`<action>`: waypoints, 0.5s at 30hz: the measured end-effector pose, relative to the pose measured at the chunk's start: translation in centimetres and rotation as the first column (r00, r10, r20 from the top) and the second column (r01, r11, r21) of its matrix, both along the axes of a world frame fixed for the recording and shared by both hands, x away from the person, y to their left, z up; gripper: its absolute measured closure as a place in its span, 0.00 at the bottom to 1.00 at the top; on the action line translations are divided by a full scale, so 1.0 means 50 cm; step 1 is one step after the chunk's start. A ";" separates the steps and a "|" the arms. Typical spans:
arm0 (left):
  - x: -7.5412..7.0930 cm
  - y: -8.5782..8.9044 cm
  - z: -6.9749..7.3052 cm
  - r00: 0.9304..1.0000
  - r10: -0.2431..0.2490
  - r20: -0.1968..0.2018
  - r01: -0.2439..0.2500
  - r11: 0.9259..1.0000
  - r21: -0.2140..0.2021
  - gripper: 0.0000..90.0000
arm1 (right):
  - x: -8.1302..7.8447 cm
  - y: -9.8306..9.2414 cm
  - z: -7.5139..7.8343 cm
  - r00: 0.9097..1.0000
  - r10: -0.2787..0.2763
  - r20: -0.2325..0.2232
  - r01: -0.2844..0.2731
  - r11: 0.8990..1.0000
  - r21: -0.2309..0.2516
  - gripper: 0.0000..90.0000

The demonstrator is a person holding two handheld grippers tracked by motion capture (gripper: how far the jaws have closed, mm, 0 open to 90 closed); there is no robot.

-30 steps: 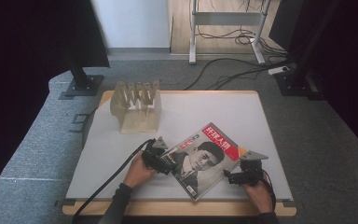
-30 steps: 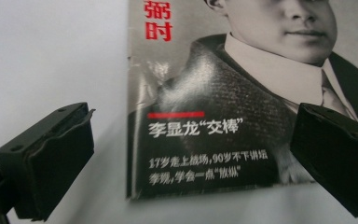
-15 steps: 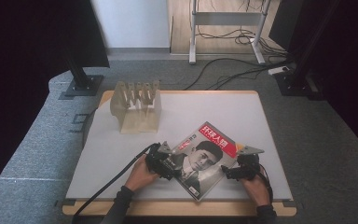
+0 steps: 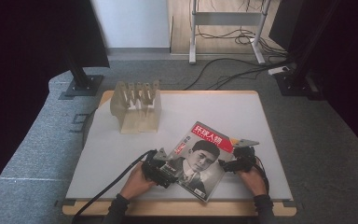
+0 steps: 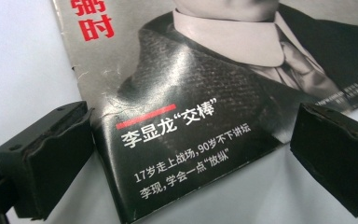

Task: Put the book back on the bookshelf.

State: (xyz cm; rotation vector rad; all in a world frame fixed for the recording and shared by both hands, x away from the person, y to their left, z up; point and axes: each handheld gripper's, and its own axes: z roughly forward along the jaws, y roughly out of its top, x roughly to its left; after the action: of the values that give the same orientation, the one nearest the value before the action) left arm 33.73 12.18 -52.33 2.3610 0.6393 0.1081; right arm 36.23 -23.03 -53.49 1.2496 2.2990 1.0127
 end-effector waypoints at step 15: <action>-0.050 0.003 -0.003 1.000 -0.011 0.012 0.011 1.000 -0.007 0.00 | 0.066 0.036 0.001 1.000 0.028 -0.005 -0.028 1.000 -0.004 0.00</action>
State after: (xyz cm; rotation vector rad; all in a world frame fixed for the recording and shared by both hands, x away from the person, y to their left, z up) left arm 31.22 12.30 -52.47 2.3548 0.6196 0.1145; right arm 39.54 -21.25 -53.43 1.2230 2.3273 1.0153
